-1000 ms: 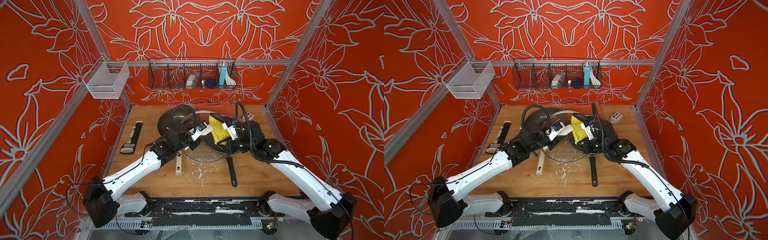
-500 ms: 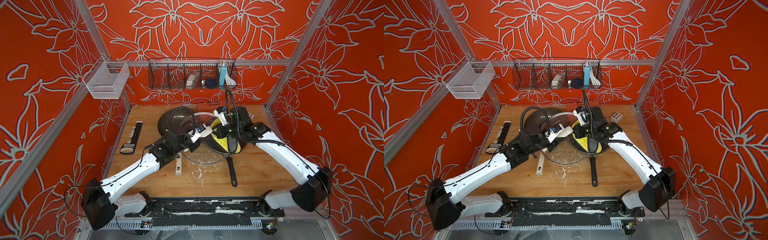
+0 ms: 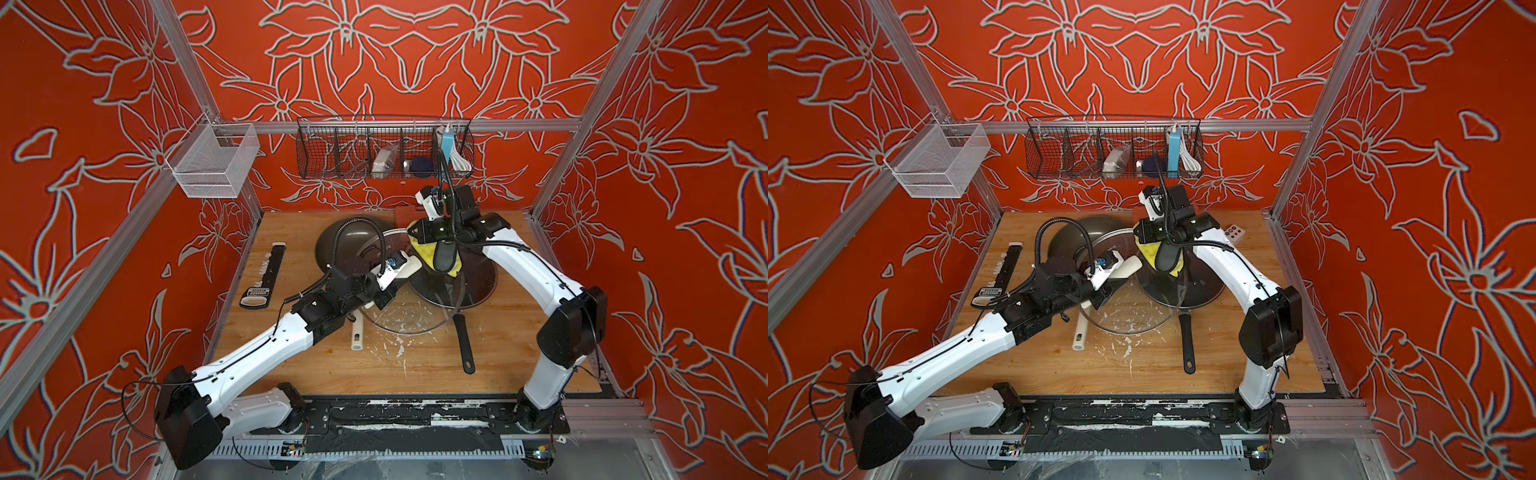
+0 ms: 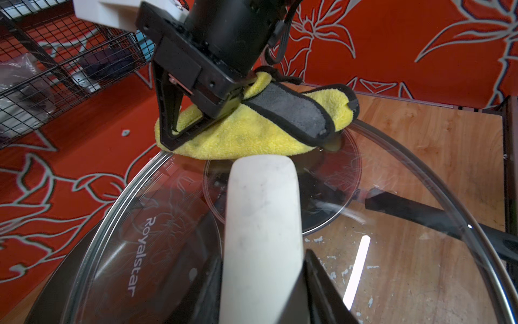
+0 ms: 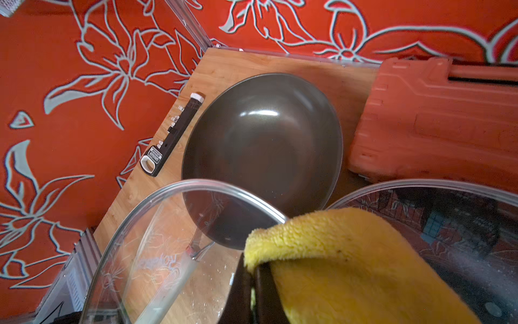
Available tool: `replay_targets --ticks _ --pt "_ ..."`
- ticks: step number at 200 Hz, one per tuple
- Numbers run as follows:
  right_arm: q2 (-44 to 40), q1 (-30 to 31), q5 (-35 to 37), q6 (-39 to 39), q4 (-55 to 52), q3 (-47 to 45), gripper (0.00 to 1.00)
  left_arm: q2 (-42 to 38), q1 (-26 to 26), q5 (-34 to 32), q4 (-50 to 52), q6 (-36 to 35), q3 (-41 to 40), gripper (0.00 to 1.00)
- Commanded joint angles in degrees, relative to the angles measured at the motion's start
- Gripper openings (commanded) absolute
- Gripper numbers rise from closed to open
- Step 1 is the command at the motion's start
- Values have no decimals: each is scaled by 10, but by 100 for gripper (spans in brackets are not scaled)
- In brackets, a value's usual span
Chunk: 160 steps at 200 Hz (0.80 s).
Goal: Wipe the pot lid with a cloth
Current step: Wipe the pot lid.
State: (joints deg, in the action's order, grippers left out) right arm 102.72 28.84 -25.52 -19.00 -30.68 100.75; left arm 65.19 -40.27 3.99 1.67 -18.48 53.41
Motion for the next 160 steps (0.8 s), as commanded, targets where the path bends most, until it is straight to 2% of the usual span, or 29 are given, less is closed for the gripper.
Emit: replay_targets --ticks 1,66,160 --pt "10 -10 2 11 -27 37 0 -38 -4 -43 -182 25 41 0" --pt "-26 -11 9 27 -63 36 0 8 -4 -165 -243 110 50 0" --pt "-89 1 -26 11 -16 -83 0 58 -7 -214 -294 222 65 0"
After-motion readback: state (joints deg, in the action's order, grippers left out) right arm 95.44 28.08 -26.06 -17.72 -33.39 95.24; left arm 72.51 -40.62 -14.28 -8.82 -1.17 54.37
